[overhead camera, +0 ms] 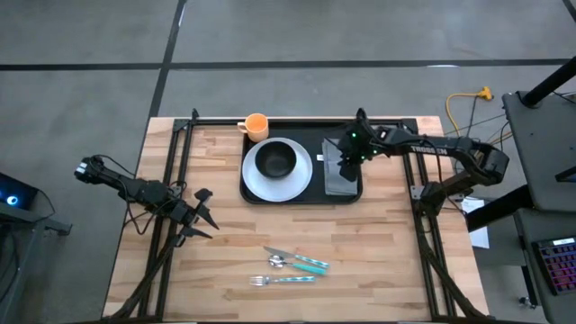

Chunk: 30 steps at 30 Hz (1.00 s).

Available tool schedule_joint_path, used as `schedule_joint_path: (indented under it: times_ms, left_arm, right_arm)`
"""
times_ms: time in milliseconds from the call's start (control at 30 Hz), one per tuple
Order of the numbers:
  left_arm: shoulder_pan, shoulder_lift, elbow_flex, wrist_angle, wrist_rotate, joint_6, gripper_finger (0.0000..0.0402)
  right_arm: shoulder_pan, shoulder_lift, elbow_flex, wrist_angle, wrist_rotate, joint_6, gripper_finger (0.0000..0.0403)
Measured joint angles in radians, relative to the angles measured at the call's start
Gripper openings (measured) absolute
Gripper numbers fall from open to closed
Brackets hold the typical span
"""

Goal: Set up tray
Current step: Put the gray napkin on the right side of the black tray

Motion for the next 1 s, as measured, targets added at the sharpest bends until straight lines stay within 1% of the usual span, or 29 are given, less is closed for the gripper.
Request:
schedule_joint_path:
  times_ms: [133,400,733,833,1000]
  left_arm:
    - [0.0,0.0,0.0,0.0,0.0,0.0,0.0122]
    - [0.0,0.0,0.0,0.0,0.0,0.0,0.0122]
    - [0.0,0.0,0.0,0.0,0.0,0.0,0.0122]
    - [0.0,0.0,0.0,0.0,0.0,0.0,0.0122]
    - [0.0,0.0,0.0,0.0,0.0,0.0,0.0122]
  right_arm:
    - [0.0,0.0,-0.03,0.016,0.0,0.0,0.0131]
    - [0.0,0.0,-0.095,0.151,-0.003,0.007,0.0129]
    - [0.001,0.007,-0.153,0.199,-0.005,0.041,0.0124]
    - [0.005,0.054,-0.156,0.23,-0.007,0.065,0.0123]
    - [0.017,0.199,-0.111,0.235,-0.009,0.067,0.0123]
